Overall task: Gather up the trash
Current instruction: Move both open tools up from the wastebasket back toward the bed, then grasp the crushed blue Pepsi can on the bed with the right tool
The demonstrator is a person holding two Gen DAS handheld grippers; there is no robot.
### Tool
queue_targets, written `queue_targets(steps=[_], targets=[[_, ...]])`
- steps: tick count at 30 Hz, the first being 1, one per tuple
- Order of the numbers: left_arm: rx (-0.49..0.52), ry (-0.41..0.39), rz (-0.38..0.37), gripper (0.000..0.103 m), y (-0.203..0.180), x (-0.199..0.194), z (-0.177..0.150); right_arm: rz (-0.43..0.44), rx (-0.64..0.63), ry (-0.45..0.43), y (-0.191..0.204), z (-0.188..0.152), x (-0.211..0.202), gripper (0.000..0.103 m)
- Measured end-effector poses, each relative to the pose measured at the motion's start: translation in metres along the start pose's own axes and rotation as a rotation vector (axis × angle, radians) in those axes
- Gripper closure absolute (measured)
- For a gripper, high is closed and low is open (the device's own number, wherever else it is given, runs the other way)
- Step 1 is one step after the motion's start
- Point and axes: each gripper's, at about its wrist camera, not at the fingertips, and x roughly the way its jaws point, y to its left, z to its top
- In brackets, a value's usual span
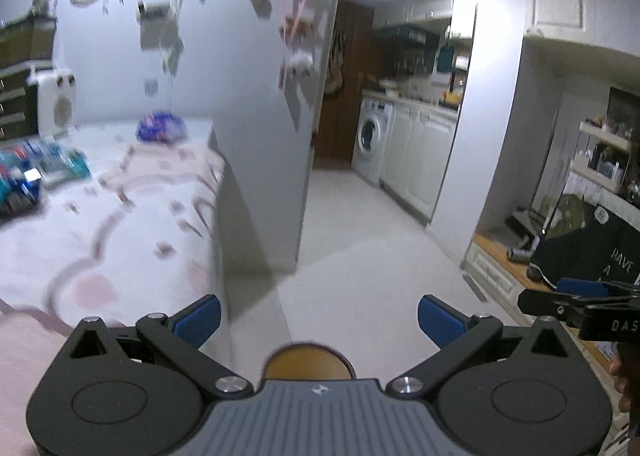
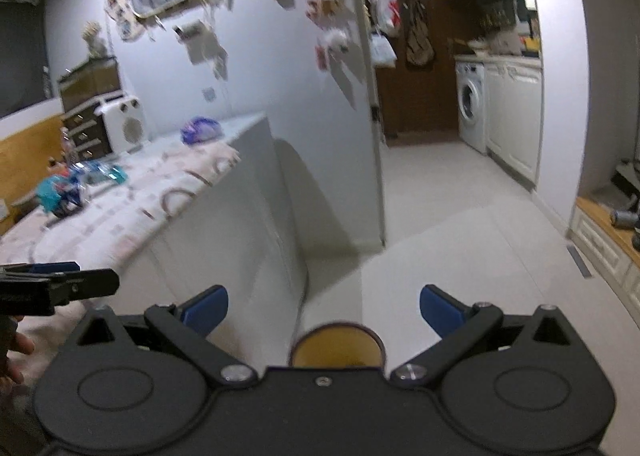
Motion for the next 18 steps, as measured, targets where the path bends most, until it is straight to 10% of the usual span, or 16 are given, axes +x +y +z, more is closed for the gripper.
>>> queue_targets(steps=[18], targets=[[0.009,-0.097,0.193,0.0,0.167,-0.057,0.069,0.227,-0.078,-0.1,0.123,0.055,0.026,0.0]])
